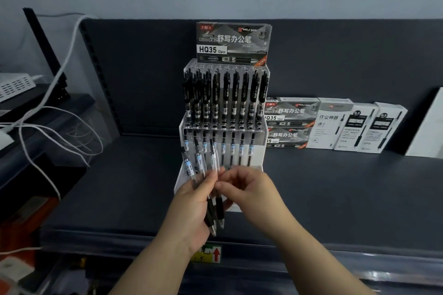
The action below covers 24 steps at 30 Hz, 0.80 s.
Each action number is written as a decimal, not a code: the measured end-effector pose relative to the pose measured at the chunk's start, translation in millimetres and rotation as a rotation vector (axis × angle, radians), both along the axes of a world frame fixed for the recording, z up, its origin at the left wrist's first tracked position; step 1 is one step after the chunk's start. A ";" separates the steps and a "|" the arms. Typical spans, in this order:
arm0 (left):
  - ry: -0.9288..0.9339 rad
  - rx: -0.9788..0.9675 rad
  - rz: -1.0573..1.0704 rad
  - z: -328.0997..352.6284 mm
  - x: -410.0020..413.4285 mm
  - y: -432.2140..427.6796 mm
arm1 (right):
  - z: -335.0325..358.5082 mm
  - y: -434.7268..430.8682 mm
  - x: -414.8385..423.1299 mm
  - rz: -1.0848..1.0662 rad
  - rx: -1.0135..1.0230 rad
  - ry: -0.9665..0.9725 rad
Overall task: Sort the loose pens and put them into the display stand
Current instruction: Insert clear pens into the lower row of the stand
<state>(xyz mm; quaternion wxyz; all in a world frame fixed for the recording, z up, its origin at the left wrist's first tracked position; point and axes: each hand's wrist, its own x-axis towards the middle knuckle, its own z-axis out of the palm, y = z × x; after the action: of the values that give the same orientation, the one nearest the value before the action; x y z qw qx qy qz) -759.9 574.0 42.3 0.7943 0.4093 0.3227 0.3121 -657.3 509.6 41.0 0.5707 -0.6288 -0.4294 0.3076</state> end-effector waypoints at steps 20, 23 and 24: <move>0.066 0.032 0.047 -2.0 -4.7 8.9 | -16.5 12.1 63.4 -0.540 -0.055 -0.324; 0.045 0.043 0.070 0.3 -6.9 8.6 | -26.2 14.5 63.6 -0.504 -0.146 -0.447; 0.041 0.049 0.081 0.8 -7.4 8.4 | -28.8 14.9 64.0 -0.499 -0.162 -0.479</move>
<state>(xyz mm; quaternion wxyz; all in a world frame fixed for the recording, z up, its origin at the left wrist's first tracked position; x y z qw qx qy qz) -767.2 582.4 43.1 0.7640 0.4216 0.3475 0.3431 -593.3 524.6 12.2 0.4595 -0.8120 -0.3583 0.0355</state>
